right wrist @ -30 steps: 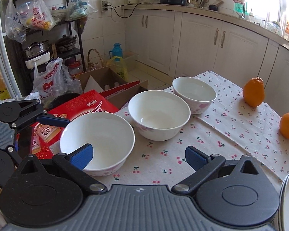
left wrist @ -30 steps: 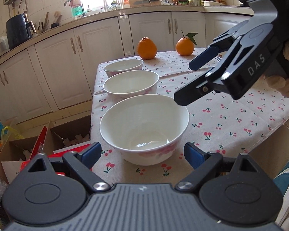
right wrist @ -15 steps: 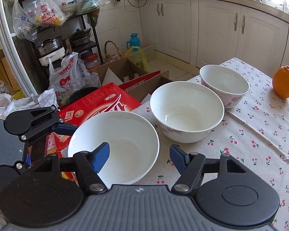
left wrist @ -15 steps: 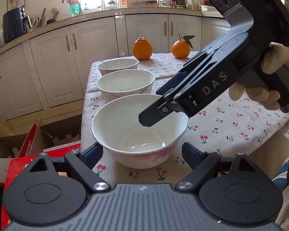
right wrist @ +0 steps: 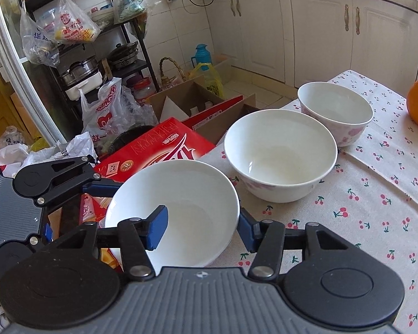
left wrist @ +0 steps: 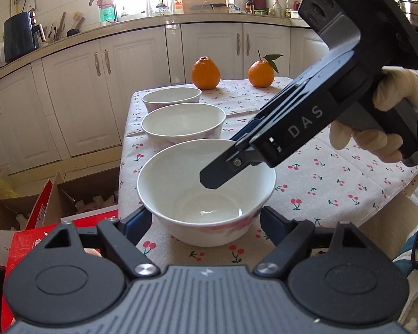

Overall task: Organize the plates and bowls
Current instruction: 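Carry the held bowl with the right tool toward the plate stack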

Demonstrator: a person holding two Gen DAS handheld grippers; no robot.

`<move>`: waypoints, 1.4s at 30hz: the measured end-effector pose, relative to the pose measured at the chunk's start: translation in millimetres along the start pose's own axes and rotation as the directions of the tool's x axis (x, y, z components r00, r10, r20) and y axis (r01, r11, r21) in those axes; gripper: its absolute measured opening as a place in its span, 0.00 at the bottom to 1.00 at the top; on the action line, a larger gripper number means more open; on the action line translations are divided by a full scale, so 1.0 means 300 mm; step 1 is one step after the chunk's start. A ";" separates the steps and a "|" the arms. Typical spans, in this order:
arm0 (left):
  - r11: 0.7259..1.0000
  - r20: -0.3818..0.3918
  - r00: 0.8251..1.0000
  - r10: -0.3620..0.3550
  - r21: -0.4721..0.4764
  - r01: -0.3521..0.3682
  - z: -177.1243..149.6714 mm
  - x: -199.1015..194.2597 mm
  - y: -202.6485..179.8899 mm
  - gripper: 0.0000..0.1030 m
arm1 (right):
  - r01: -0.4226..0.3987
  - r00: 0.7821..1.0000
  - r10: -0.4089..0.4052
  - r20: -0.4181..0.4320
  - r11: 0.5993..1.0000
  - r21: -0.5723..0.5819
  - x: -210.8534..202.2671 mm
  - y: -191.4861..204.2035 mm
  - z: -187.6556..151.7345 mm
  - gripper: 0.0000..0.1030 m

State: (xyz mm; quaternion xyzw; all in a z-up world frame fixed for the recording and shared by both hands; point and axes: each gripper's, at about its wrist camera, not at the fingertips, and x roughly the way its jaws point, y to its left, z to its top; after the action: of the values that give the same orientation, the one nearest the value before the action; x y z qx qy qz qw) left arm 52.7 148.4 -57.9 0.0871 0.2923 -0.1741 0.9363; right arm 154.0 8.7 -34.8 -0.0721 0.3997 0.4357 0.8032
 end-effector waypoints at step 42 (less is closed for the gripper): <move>0.933 -0.018 0.954 -0.299 0.205 0.296 0.226 0.242 -0.333 0.82 | 0.270 0.956 -0.287 0.052 0.939 0.214 -0.372 -0.273 -0.242 0.62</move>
State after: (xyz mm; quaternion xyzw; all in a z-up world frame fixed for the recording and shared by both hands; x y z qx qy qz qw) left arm 106.0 18.2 -50.9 0.1369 0.2762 -0.3435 0.8871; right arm 140.3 -146.6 -23.9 -0.0270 0.3949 0.2766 0.8757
